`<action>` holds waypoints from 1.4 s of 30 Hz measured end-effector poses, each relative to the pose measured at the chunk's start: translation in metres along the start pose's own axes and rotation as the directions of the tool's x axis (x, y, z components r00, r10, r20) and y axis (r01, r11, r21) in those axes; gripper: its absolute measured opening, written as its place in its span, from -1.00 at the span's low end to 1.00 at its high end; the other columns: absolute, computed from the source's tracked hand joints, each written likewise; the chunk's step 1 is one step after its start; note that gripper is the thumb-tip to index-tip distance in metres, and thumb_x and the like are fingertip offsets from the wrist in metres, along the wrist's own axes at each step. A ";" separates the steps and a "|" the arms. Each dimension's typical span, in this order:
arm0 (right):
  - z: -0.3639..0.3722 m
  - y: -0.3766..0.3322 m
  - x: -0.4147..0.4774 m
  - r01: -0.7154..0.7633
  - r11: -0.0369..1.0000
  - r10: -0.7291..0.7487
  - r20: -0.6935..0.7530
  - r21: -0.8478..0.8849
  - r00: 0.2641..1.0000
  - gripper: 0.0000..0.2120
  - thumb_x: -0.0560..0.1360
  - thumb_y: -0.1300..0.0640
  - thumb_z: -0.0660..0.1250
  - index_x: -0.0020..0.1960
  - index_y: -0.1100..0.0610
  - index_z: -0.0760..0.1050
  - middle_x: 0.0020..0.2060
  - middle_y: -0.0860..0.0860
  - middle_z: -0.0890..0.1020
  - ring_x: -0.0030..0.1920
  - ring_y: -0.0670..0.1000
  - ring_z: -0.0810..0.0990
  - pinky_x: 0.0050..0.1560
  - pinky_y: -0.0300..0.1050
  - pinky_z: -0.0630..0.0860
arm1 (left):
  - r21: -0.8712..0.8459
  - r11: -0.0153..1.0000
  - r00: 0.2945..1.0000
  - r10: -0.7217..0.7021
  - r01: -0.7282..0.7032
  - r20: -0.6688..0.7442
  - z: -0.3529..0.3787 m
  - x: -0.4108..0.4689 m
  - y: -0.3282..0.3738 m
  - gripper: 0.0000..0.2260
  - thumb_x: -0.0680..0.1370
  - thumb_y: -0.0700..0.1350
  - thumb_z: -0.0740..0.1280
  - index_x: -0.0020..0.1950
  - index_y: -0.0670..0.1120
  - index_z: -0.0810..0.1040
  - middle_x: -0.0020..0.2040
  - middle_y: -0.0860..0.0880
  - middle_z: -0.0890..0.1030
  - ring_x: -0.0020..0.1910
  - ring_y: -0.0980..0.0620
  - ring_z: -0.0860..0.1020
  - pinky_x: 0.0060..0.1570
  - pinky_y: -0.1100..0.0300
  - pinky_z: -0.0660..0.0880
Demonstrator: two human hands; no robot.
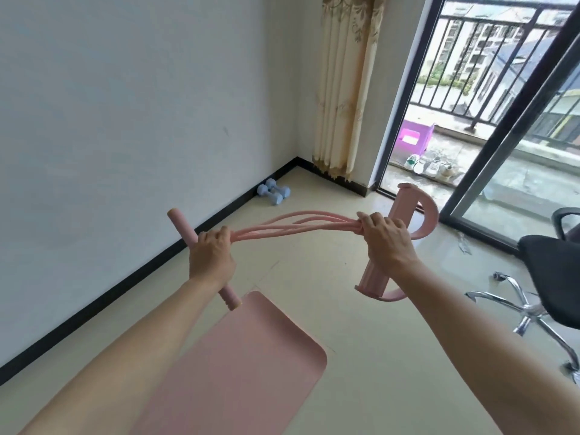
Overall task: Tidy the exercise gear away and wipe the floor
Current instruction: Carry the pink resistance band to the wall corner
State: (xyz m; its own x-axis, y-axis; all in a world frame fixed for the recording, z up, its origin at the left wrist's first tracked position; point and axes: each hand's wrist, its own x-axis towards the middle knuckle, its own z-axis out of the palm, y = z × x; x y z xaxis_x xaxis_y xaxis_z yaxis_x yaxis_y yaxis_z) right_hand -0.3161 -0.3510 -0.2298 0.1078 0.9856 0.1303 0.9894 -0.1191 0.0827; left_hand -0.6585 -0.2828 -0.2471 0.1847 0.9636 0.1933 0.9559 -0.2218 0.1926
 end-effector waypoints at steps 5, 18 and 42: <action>0.030 0.069 0.084 -0.027 0.998 0.027 0.016 -0.056 1.000 -0.42 0.45 0.27 0.37 0.44 0.09 0.37 0.07 0.09 0.59 0.00 0.18 0.61 0.06 0.04 0.40 | 0.060 0.993 0.994 0.103 -0.105 0.027 0.038 0.101 0.047 -0.63 0.49 -0.28 0.26 0.27 -0.06 0.46 0.16 -0.06 0.56 0.14 -0.11 0.48 0.14 -0.01 0.41; 0.114 0.203 0.407 0.147 0.989 -0.149 0.078 0.026 0.986 -0.52 0.55 0.21 0.25 0.45 0.03 0.30 0.12 0.03 0.55 0.11 0.11 0.56 0.20 0.03 0.32 | 0.028 0.995 0.995 -0.095 0.093 0.041 0.136 0.372 0.150 -0.69 0.53 -0.24 0.28 0.26 -0.02 0.47 0.14 -0.01 0.59 0.13 -0.09 0.52 0.13 -0.02 0.43; 0.246 0.081 0.936 0.527 0.848 -0.525 0.205 0.050 0.826 -0.35 0.31 0.37 0.40 0.39 0.13 0.45 0.00 0.09 0.58 -0.02 0.18 0.64 0.08 0.10 0.45 | 0.087 0.936 0.913 -0.351 0.340 0.208 0.275 0.770 -0.014 -0.66 0.47 -0.29 0.30 0.21 -0.05 0.54 0.03 -0.03 0.64 0.01 -0.14 0.55 -0.04 0.02 0.39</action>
State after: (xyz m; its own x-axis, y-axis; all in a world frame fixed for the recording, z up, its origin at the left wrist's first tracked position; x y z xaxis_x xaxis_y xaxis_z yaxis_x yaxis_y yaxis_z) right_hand -0.1113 0.5914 -0.3443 -0.4105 0.9013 -0.1385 0.9011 0.4242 0.0897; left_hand -0.4673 0.5037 -0.3651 -0.1192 0.9887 -0.0910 0.9777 0.1328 0.1626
